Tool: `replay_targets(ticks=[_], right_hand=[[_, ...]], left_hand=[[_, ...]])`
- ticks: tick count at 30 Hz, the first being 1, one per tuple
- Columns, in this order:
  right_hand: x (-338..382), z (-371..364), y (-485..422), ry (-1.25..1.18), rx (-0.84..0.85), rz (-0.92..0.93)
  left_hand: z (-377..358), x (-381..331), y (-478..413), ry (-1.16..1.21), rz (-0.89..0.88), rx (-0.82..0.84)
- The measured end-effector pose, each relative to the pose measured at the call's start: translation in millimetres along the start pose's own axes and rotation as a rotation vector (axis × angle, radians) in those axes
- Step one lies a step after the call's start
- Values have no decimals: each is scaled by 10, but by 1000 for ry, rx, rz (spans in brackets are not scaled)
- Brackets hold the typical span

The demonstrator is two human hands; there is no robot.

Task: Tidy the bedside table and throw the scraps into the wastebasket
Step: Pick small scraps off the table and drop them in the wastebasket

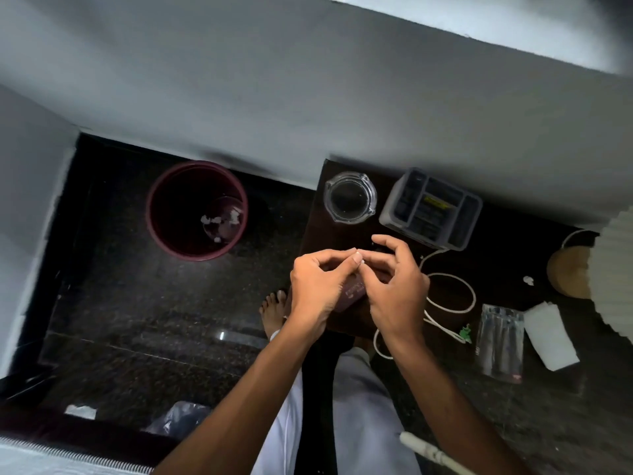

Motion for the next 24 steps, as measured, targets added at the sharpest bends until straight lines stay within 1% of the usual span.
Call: replay_targets(ticks=[3, 14, 18, 24], right_hand=[[87, -163, -34, 24, 19, 24], [148, -735, -135, -162, 114, -20], [169, -924, -150, -211, 136, -41], [251, -1098, -219, -191, 123, -34]], left_hand=[[162, -18, -79, 44, 22, -8], [602, -74, -315, 240, 109, -11], [793, -130, -426, 243, 79, -64], [1250, -175, -738, 177, 44, -163]])
Point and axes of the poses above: each hand's wrist, its own y-axis away from the middle knuckle, its own z-axis out of the back of the hand, x = y × z, the point moved 9 cm from there along -y, towards the middle knuckle, and after that the axes turned 9 degrees about z, right-handed, at the moved point
